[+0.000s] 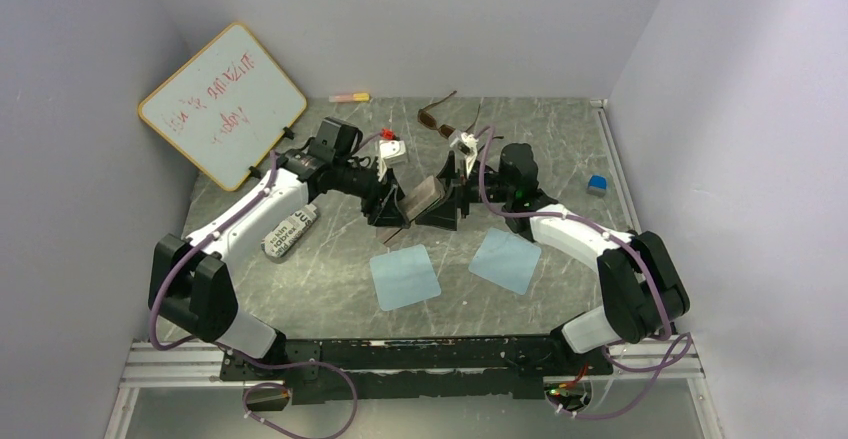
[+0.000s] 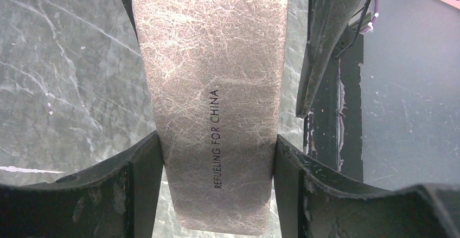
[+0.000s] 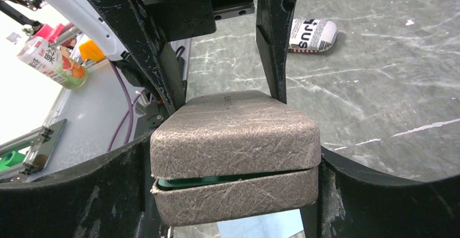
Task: Organize the sunglasses
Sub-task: Open the sunglasses case.
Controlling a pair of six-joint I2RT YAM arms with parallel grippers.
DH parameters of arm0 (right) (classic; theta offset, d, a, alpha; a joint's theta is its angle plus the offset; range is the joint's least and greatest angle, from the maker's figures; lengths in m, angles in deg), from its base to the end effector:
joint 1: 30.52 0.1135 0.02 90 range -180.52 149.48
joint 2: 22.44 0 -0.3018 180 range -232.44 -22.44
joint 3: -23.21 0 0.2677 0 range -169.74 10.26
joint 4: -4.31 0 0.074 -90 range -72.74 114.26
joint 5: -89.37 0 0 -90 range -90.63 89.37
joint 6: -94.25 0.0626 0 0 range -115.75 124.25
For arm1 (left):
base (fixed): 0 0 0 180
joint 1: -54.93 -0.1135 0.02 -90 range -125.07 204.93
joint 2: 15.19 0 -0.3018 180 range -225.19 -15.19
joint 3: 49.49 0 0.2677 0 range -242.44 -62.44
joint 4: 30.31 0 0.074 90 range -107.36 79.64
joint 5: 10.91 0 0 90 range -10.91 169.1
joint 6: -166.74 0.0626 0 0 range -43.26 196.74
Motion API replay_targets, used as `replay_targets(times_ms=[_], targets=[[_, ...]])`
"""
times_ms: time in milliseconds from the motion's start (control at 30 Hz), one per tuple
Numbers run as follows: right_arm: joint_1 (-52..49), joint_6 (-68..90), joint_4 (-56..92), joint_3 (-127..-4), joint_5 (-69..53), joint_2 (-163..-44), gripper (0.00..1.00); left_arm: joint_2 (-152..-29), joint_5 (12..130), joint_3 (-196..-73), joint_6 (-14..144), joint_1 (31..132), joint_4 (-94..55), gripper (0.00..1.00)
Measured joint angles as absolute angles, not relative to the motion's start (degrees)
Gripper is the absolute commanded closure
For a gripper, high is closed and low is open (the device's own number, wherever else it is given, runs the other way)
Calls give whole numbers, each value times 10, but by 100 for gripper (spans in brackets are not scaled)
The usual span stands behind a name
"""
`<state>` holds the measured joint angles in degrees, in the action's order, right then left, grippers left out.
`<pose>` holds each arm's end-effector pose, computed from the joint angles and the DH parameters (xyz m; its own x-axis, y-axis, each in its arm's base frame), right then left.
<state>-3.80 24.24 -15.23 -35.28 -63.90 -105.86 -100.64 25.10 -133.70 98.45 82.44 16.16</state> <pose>0.2695 0.1983 0.2909 -0.4195 -0.0390 -0.9069 -0.9078 0.0163 0.4192 0.2766 -0.2012 0.3266 -0.3305 0.4173 -0.8465 0.9435 0.1245 -0.3070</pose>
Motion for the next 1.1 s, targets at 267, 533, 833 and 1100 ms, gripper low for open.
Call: replay_targets(times_ms=[267,533,833,1100], targets=[[-33,224,-156,-350,-617,-1064,24,-1006,230,-1329,978,813,154,95],[-31,180,-156,-351,-612,-1064,27,-1011,150,-1329,983,769,153,95],[-32,124,-131,-351,-621,-1064,24,-1018,117,-1330,991,757,156,95],[-41,54,-99,-351,-631,-1064,22,-1045,94,-1356,1018,752,199,95]])
